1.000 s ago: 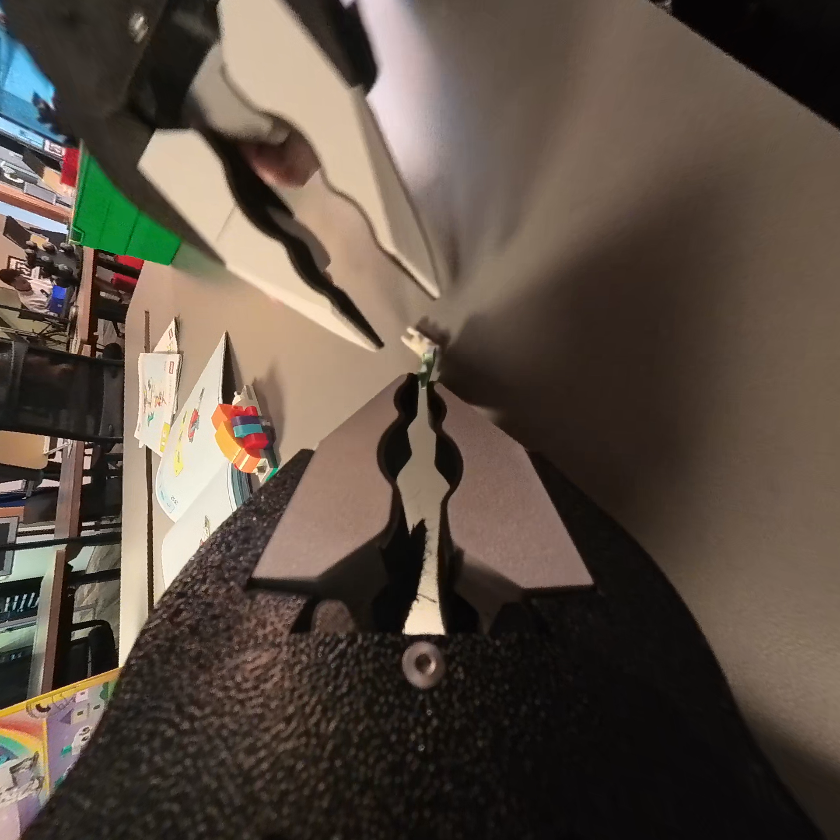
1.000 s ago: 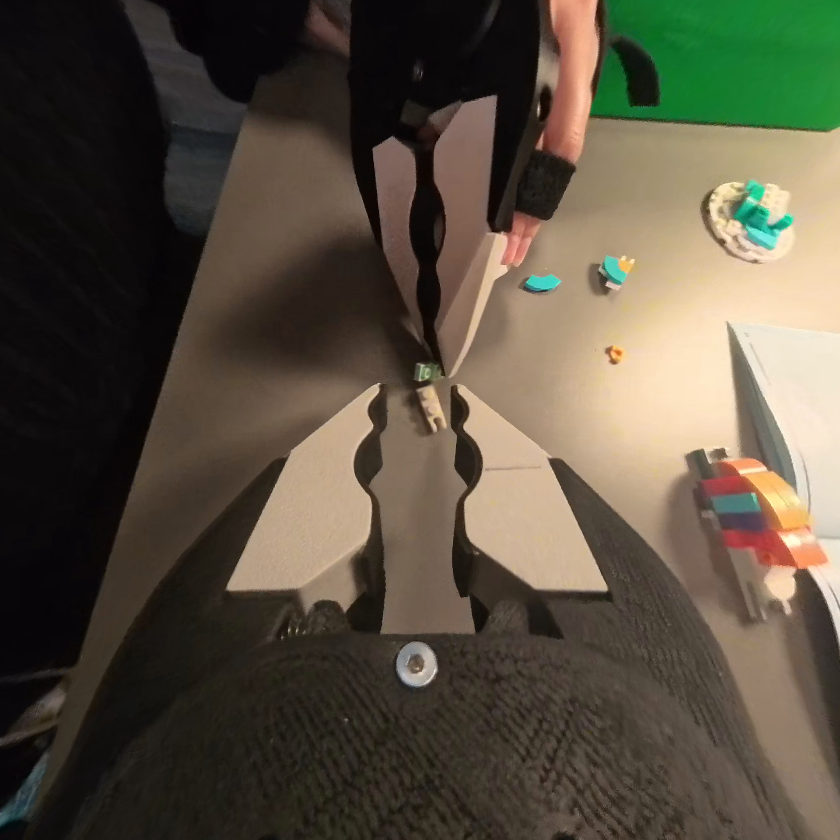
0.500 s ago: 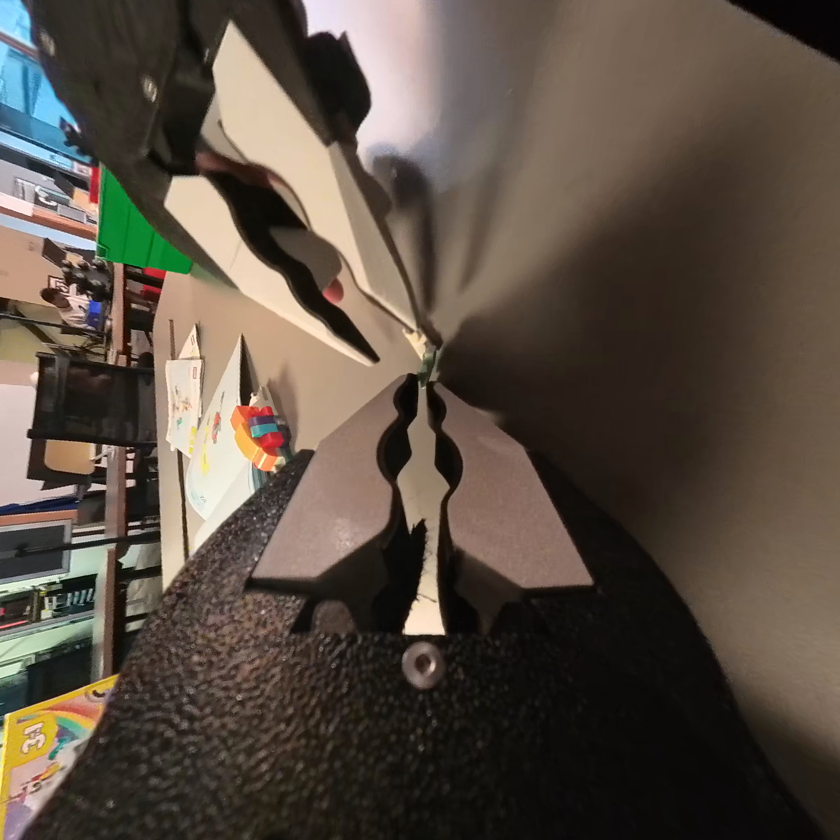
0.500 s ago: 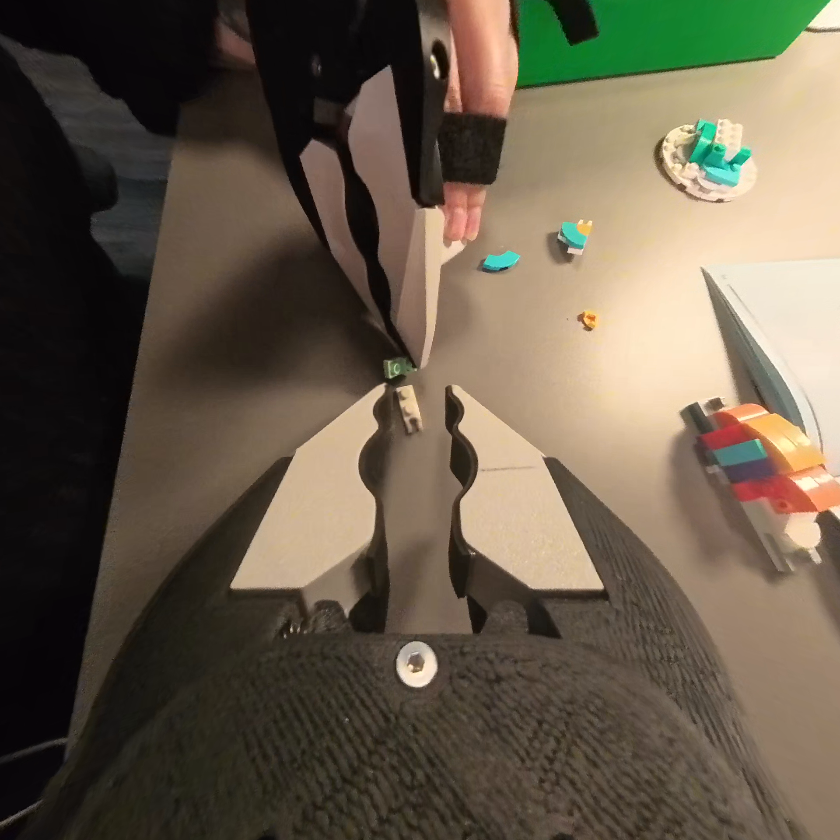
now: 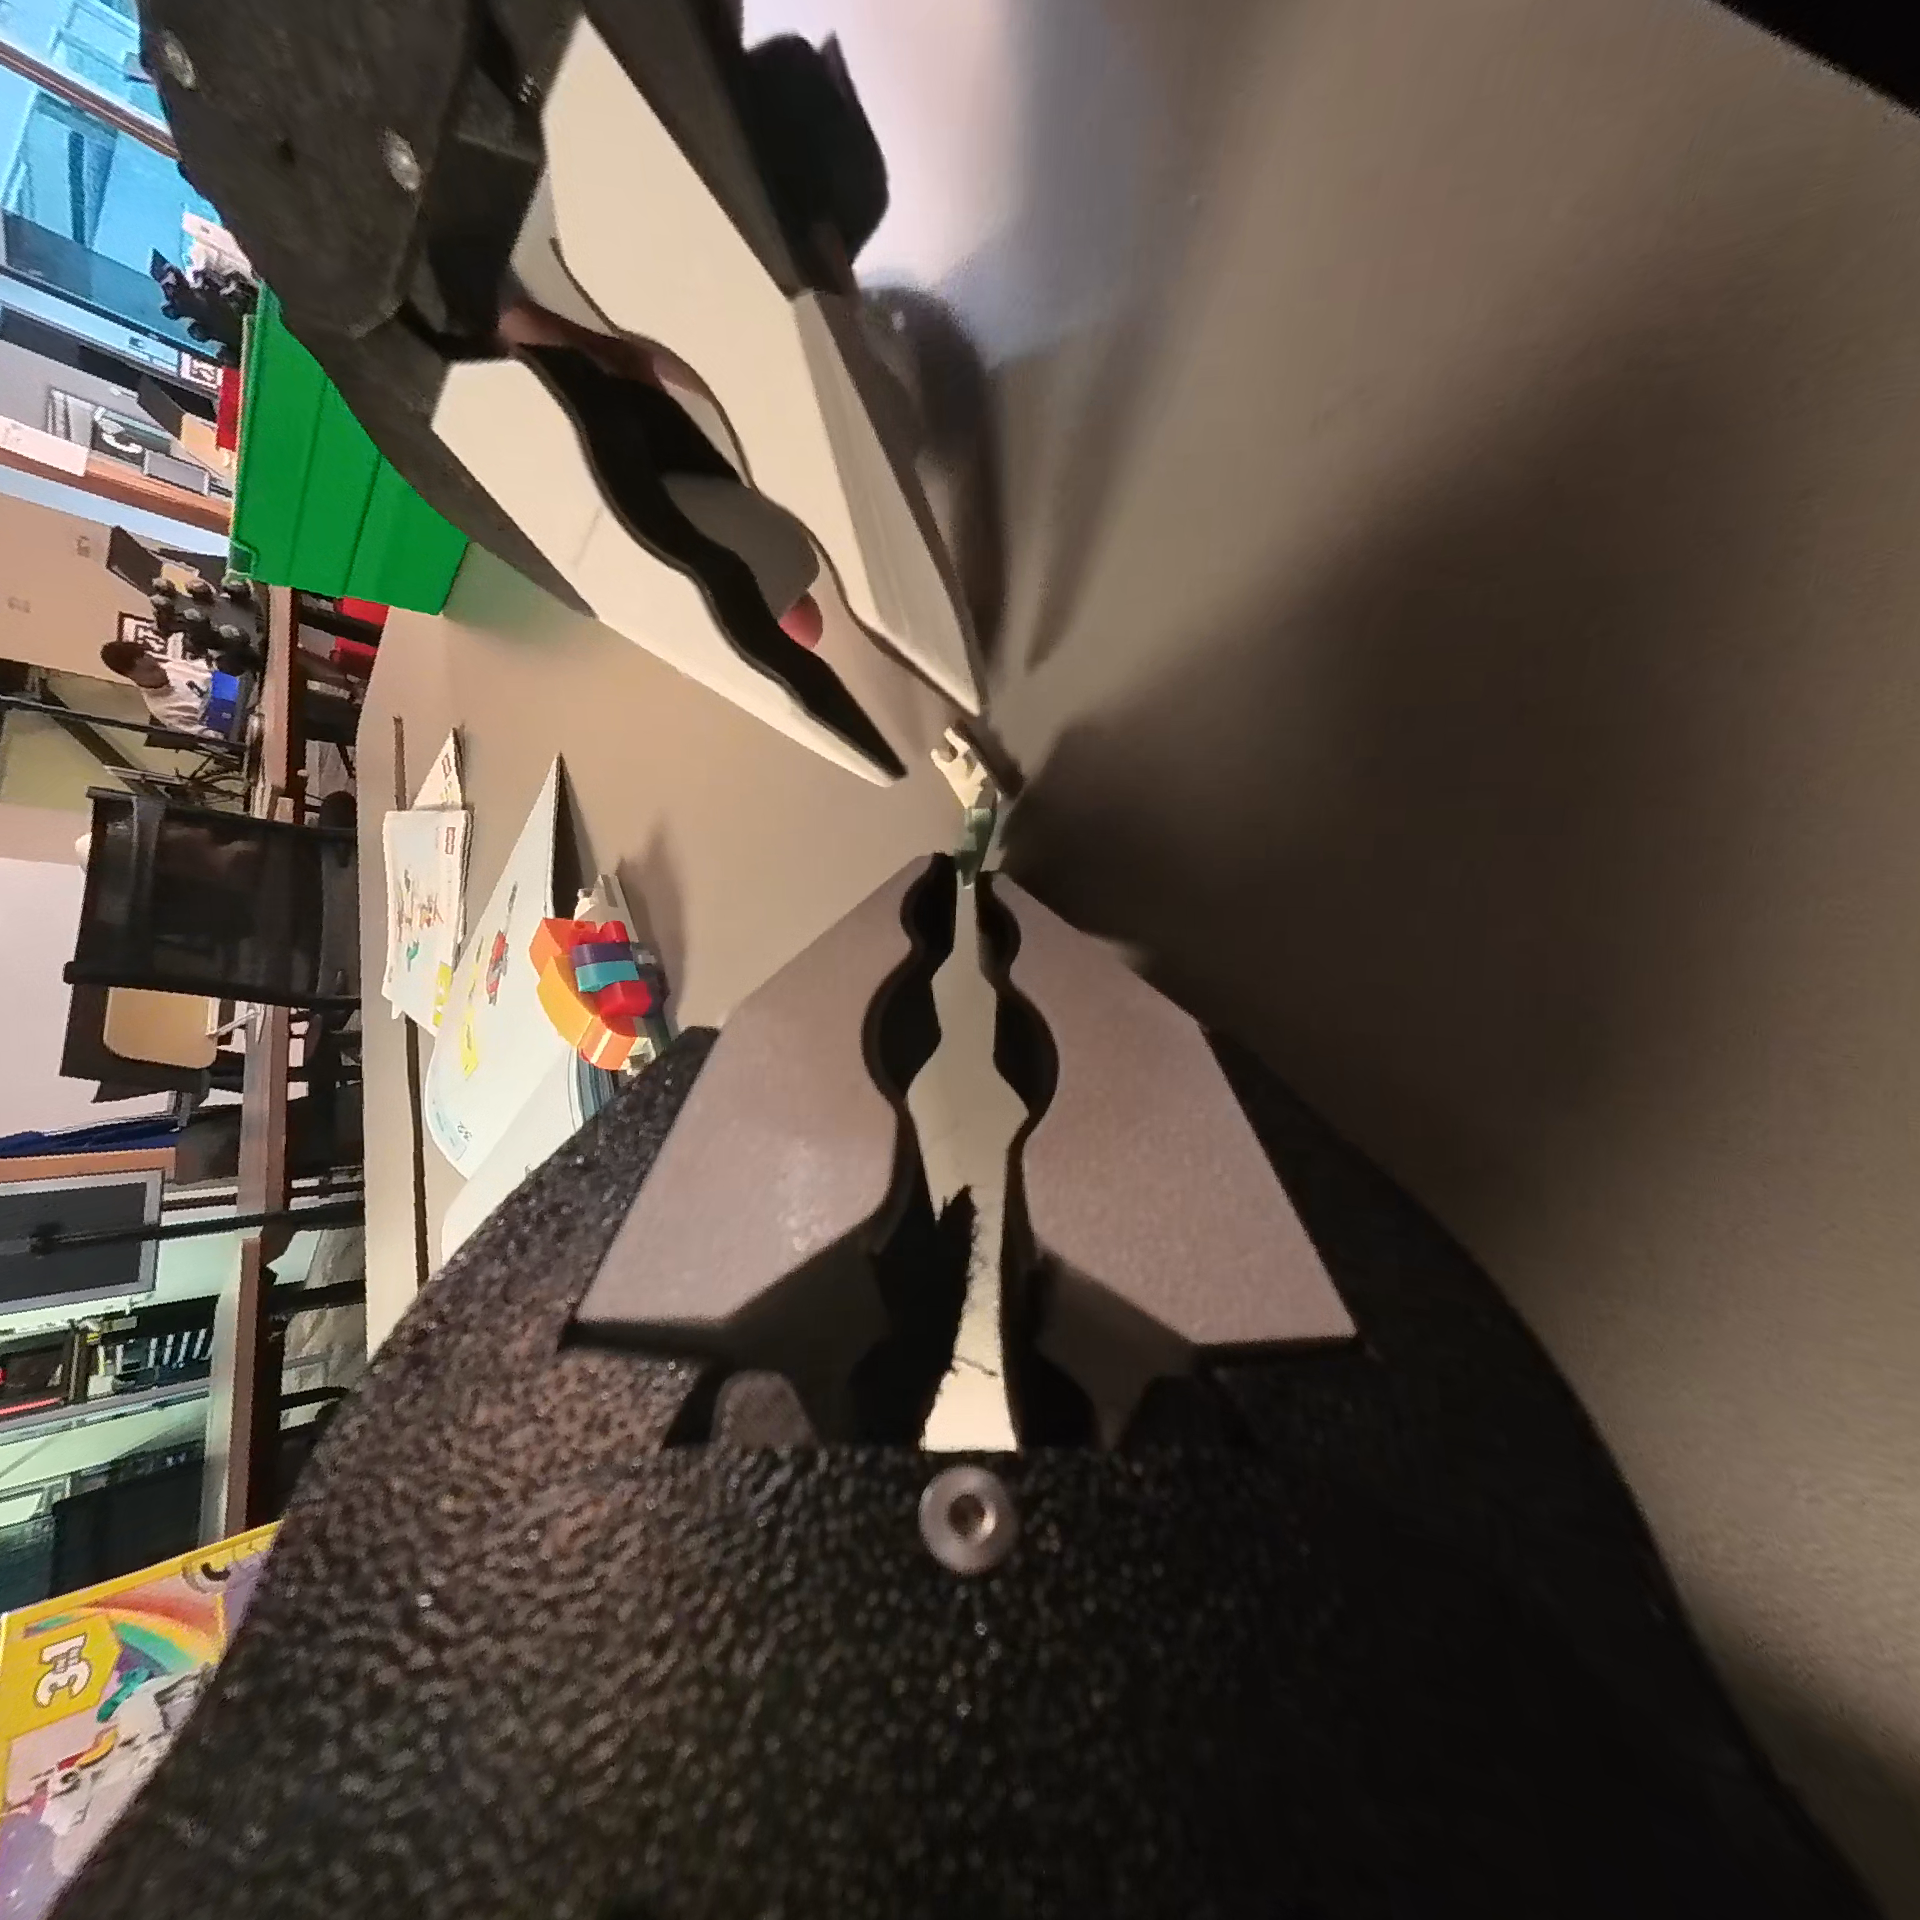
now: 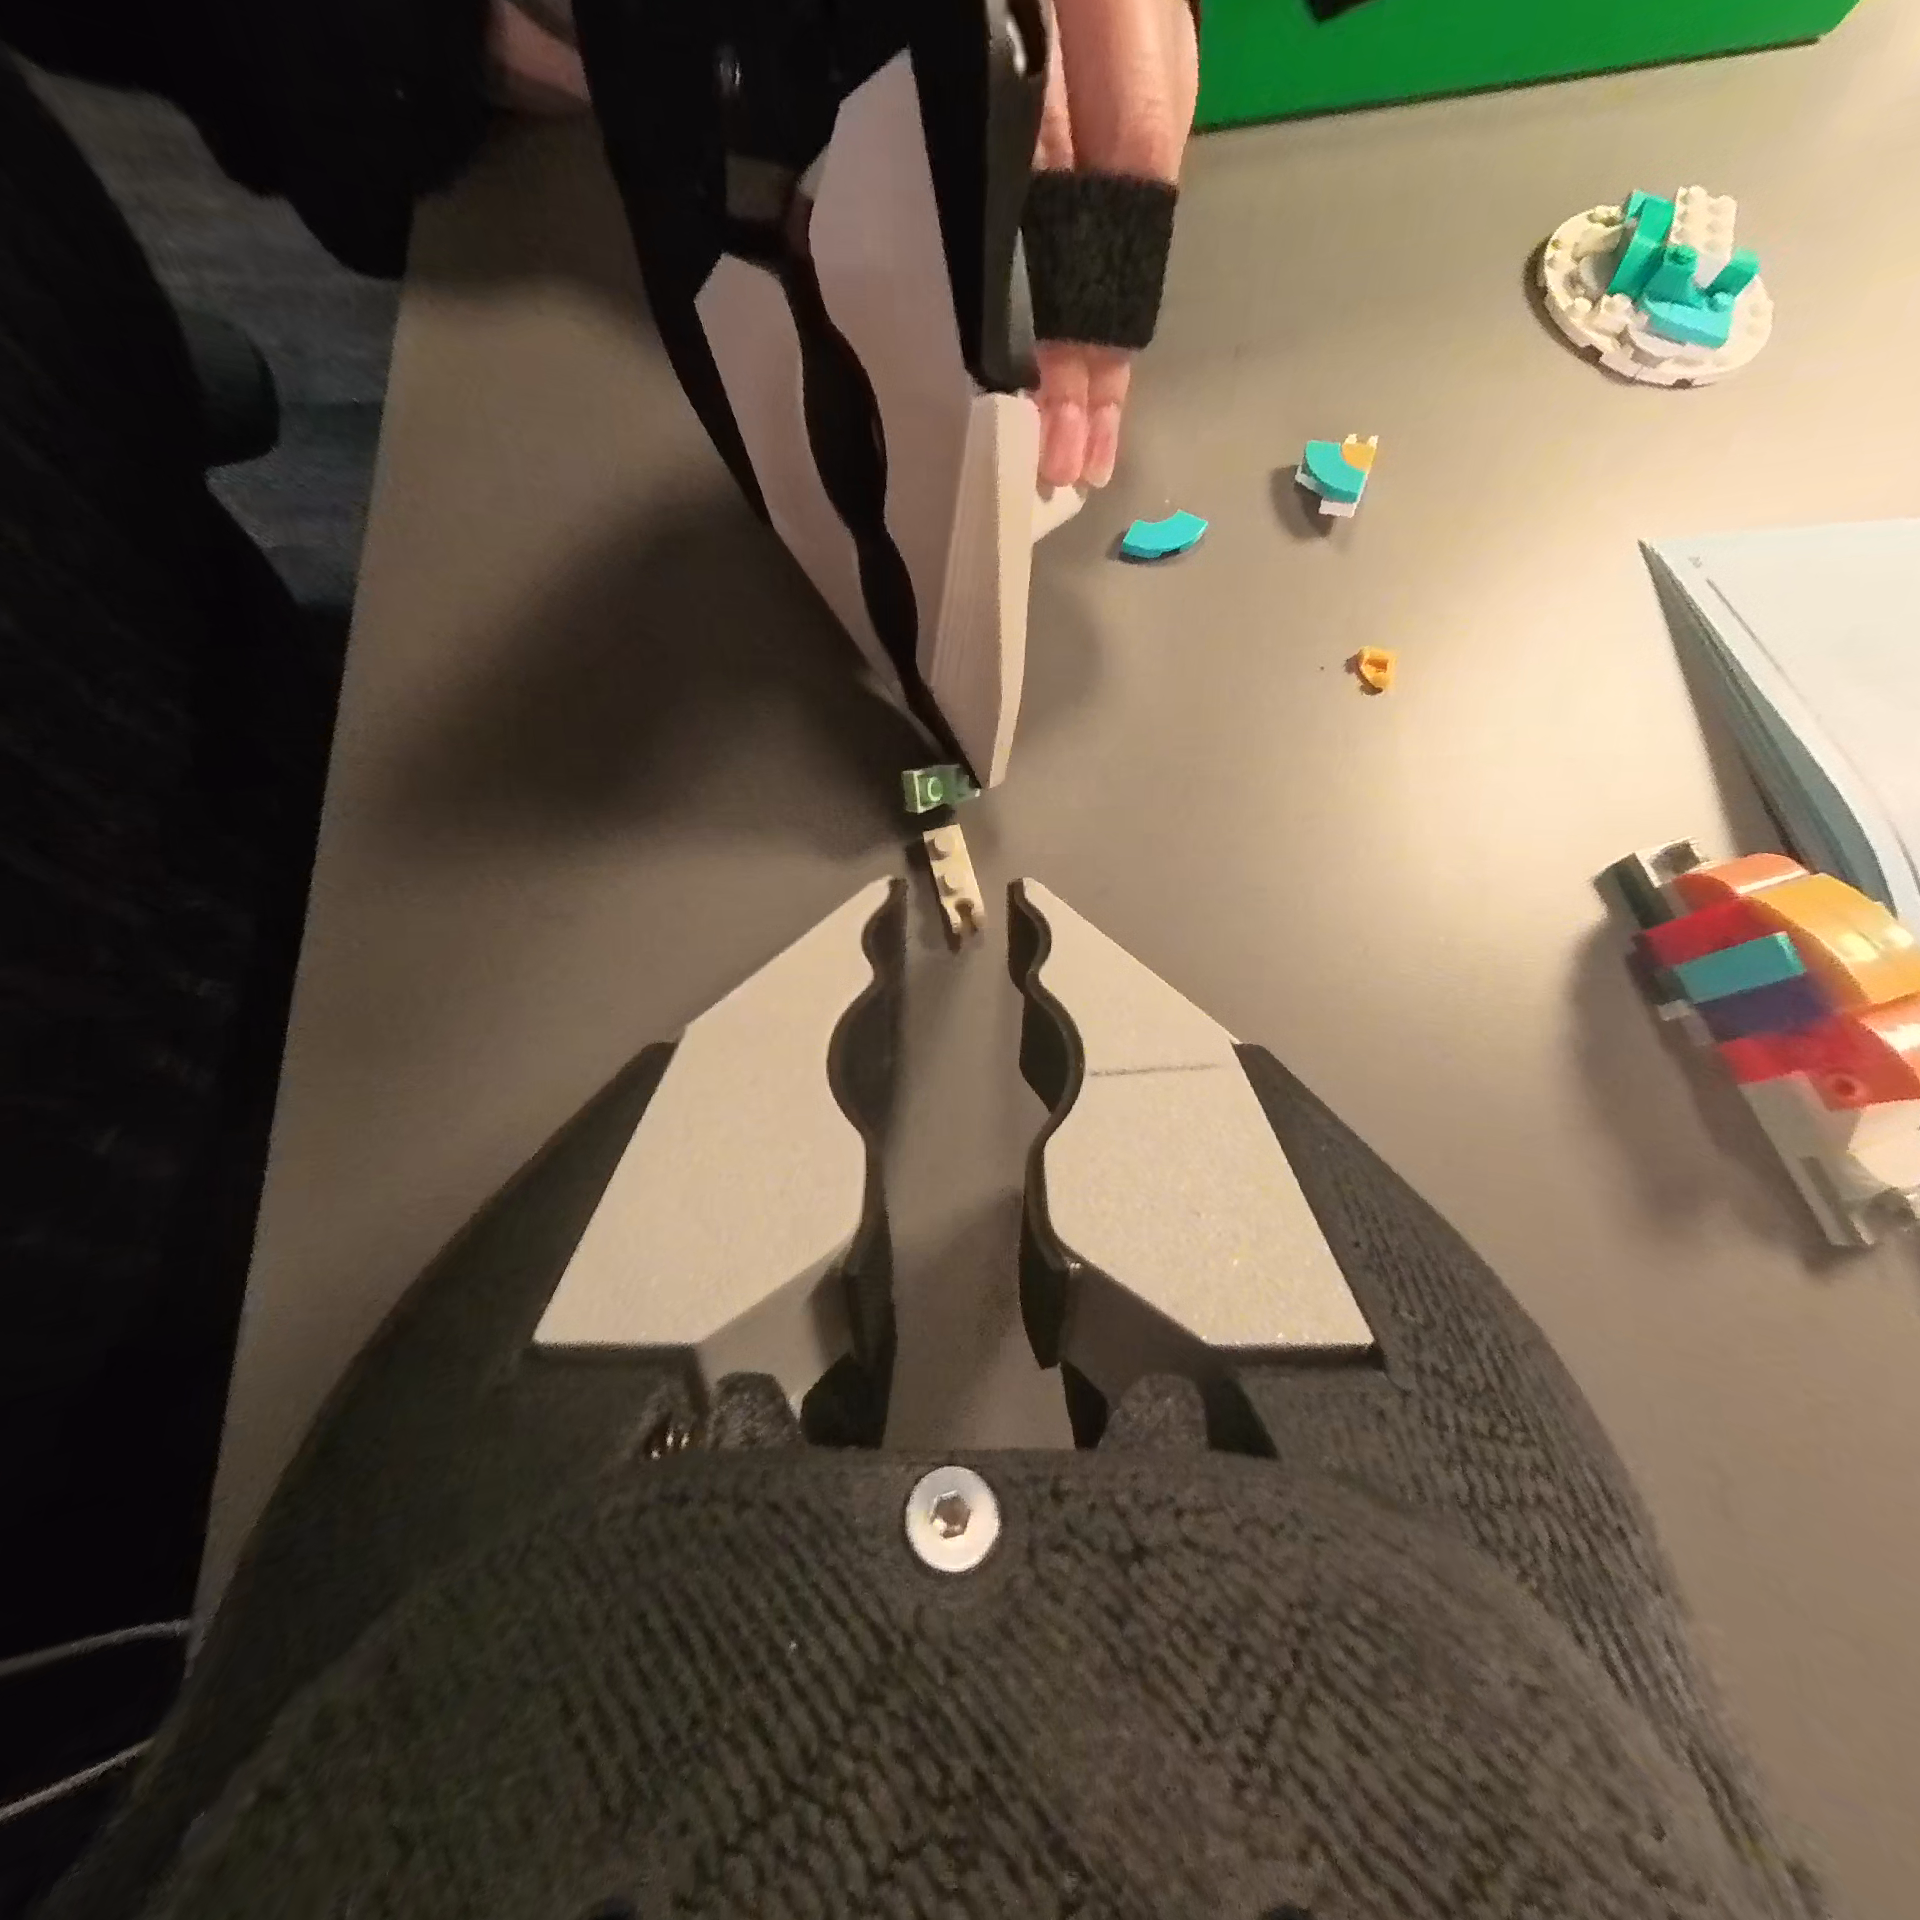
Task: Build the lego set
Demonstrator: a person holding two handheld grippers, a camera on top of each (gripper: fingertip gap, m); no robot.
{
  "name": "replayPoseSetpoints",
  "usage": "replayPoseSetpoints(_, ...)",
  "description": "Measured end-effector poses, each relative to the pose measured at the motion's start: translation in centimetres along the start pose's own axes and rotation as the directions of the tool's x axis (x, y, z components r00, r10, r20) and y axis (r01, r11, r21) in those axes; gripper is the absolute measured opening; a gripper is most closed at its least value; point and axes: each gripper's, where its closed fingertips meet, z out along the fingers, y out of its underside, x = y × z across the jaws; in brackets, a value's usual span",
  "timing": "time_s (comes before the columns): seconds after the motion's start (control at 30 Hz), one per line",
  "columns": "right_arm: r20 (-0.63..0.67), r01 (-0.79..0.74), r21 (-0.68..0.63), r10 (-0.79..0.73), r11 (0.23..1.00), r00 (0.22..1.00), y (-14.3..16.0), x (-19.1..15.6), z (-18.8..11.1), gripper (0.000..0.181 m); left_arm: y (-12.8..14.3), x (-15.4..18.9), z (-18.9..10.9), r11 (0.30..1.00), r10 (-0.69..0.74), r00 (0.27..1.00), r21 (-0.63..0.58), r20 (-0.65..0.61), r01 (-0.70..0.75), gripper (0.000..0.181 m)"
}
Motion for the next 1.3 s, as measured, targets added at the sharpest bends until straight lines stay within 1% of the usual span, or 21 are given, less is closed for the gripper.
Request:
replayPoseSetpoints(0.03, 0.000, 0.006, -0.009, -0.006, 1.000, 1.000, 0.2, 0.0, 0.1, 0.017, 0.0, 0.0, 0.0, 1.000, 0.001, 1.000, -0.002, 0.000, -0.001, 0.002)
replayPoseSetpoints(0.17, 0.029, -0.003, -0.019, 0.003, 1.000, 1.000, 0.5, 0.2, 0.4, 0.017, 0.2, -0.1, -0.1, 1.000, 0.012, 1.000, -0.016, 0.004, -0.012, 0.002)
replayPoseSetpoints(0.3, 0.048, -0.010, -0.014, 0.011, 1.000, 0.999, 0.5, 0.3, 0.5, 0.011, 0.4, -0.1, -0.1, 1.000, 0.017, 1.000, -0.025, 0.006, -0.016, 0.002)
replayPoseSetpoints(0.57, 0.042, 0.048, -0.018, -0.047, 0.999, 0.998, 0.5, 0.1, 0.5, 0.011, 0.4, -0.1, -0.2, 1.000, 0.012, 1.000, -0.023, 0.004, -0.012, 0.002)
replayPoseSetpoints(0.8, 0.076, 0.068, -0.007, -0.067, 0.998, 0.995, 0.3, 0.0, 0.7, 0.011, 0.4, -0.1, -0.2, 1.000, 0.017, 1.000, -0.026, 0.005, -0.017, 0.002)
replayPoseSetpoints(0.9, 0.082, 0.084, -0.015, -0.083, 0.996, 0.993, 0.3, -0.1, 0.8, 0.007, 0.5, -0.1, -0.2, 0.999, 0.021, 1.000, -0.029, 0.006, -0.021, 0.002)
replayPoseSetpoints(1.0, 0.083, 0.102, -0.029, -0.099, 0.994, 0.992, 0.3, -0.1, 0.8, 0.006, 0.5, -0.1, -0.2, 0.999, 0.019, 1.000, -0.030, 0.004, -0.019, 0.002)
replayPoseSetpoints(1.07, 0.095, 0.060, -0.012, -0.059, 0.998, 0.994, 0.1, -0.1, 0.7, 0.006, 0.5, -0.1, -0.2, 0.999, 0.022, 1.000, -0.032, 0.005, -0.022, 0.002)
replayPoseSetpoints(1.17, 0.158, -0.086, 0.082, 0.072, 0.993, 0.985, -1.1, -0.1, 0.0, 0.006, 0.5, -0.2, -0.2, 0.999, 0.022, 1.000, -0.023, 0.014, -0.022, 0.002)
replayPoseSetpoints(1.23, 0.210, -0.169, 0.154, 0.135, 0.974, 0.968, -2.1, -0.1, -0.7, 0.006, 0.0, -0.7, -0.4, 1.000, 0.006, 0.999, 0.017, 0.045, -0.007, 0.002)
replayPoseSetpoints(1.3, 0.258, -0.235, 0.221, 0.175, 0.947, 0.950, -3.2, 0.0, -1.6, 0.006, -1.0, -1.7, -1.0, 0.995, -0.038, 0.996, 0.090, 0.085, 0.030, 0.002)
